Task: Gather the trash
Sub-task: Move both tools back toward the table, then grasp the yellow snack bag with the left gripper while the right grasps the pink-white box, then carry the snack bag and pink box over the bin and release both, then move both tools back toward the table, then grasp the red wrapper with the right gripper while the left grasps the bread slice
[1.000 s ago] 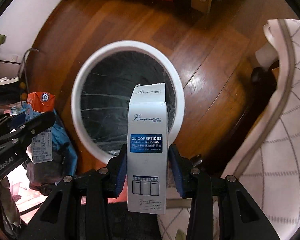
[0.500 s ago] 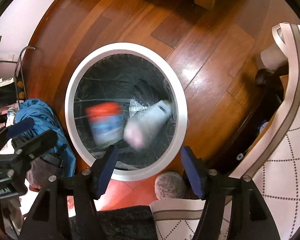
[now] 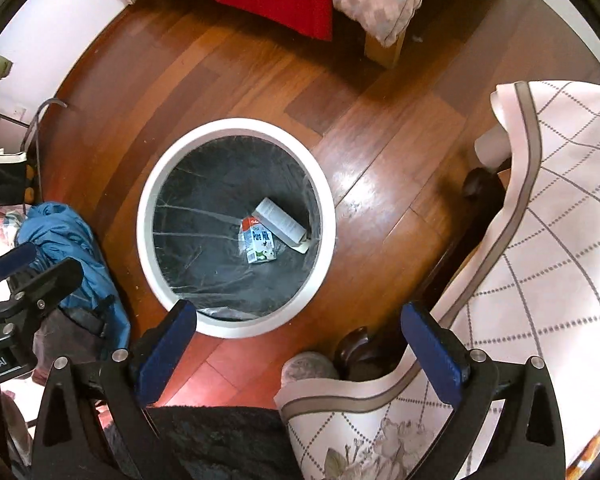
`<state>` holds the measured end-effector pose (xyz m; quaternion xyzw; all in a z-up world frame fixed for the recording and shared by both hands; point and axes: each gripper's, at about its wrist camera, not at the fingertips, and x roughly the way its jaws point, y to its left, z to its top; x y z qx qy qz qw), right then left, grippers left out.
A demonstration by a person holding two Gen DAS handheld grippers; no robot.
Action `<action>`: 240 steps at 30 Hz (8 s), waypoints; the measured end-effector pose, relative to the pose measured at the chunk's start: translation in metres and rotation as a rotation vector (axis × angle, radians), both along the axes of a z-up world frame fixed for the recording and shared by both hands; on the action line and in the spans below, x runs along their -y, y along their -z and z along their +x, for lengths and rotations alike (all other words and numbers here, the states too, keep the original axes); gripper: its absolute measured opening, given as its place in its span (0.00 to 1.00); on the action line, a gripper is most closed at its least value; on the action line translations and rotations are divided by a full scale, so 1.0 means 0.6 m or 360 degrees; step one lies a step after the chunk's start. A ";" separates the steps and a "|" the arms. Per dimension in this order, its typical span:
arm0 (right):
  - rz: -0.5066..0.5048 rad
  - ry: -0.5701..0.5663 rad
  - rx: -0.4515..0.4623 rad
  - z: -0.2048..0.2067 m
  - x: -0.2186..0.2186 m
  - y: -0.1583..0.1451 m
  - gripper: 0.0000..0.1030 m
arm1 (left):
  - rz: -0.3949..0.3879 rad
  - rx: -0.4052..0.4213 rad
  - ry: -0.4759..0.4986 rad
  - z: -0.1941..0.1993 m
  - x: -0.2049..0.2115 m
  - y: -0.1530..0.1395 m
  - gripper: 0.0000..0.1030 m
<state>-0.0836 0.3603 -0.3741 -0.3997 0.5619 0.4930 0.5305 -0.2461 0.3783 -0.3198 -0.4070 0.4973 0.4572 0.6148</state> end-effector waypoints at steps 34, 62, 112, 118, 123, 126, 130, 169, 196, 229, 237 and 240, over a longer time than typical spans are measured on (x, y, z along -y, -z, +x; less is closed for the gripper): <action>0.0731 0.0510 -0.0174 0.170 0.404 -0.359 1.00 | 0.0658 0.0090 0.0198 0.200 0.296 -0.248 0.99; 0.0209 0.1522 0.0361 0.881 0.825 -0.137 0.72 | 0.0232 -0.0024 0.0945 0.750 0.509 -0.044 0.99; 0.0576 0.1363 0.0225 0.567 0.893 -0.260 0.51 | 0.0597 0.0216 0.1106 0.662 0.579 -0.215 0.20; 0.0708 0.1207 0.0214 0.515 0.828 -0.333 0.51 | 0.0724 0.0266 0.0987 0.586 0.515 -0.296 0.20; 0.0810 0.1038 0.0175 0.461 0.735 -0.386 0.51 | 0.0770 0.0271 0.0849 0.506 0.446 -0.340 0.20; 0.0847 0.0939 0.0158 0.422 0.671 -0.406 0.51 | 0.0805 0.0236 0.0782 0.456 0.404 -0.355 0.20; 0.0864 0.0807 0.0093 0.364 0.573 -0.417 0.51 | 0.0822 0.0177 0.0664 0.386 0.333 -0.360 0.20; -0.0250 0.0028 -0.0222 -0.001 -0.092 0.100 0.76 | -0.0387 -0.0023 -0.0075 -0.002 -0.089 0.103 0.95; 0.0143 -0.0028 0.0017 0.000 0.073 -0.121 1.00 | 0.0238 -0.0086 -0.0151 -0.017 0.079 -0.106 0.97; 0.0493 0.1219 0.0139 0.575 0.703 -0.275 0.80 | 0.0210 0.0183 0.0738 0.635 0.421 -0.093 0.96; 0.0439 0.1468 0.0012 0.746 0.778 -0.191 0.80 | -0.0142 0.0220 0.0880 0.801 0.467 -0.003 0.61; 0.0454 0.1474 -0.0039 0.762 0.780 -0.172 0.80 | -0.0039 0.0192 0.0915 0.823 0.478 -0.012 0.41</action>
